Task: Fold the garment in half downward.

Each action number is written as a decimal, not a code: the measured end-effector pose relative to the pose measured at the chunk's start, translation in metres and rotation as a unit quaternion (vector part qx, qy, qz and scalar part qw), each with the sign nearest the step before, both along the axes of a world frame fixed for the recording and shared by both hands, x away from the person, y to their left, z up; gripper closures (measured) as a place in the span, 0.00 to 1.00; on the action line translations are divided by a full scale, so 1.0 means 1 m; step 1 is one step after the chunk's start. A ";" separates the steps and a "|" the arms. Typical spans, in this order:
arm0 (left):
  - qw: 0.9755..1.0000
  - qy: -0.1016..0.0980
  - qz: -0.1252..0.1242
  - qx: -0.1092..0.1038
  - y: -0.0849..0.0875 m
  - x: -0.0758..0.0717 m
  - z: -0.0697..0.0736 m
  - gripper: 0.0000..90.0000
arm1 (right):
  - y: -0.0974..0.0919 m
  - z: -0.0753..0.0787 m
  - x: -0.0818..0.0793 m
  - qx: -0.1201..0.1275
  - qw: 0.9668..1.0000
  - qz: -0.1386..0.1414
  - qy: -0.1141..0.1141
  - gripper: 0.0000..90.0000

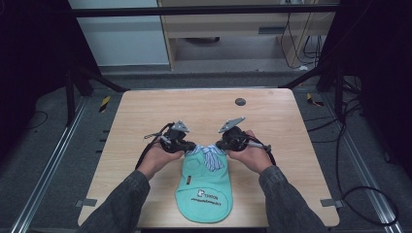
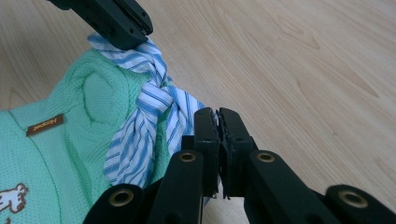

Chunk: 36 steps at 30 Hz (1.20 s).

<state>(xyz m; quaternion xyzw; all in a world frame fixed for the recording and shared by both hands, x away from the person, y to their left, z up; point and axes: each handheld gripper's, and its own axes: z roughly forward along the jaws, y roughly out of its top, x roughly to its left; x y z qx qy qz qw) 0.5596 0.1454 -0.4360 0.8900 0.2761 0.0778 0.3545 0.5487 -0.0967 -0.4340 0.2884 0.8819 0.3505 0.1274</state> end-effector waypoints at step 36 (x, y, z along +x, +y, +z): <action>0.999 -0.031 -0.011 0.008 0.006 0.018 0.031 0.94 | 0.009 0.032 0.019 -0.036 0.998 0.029 -0.041 0.96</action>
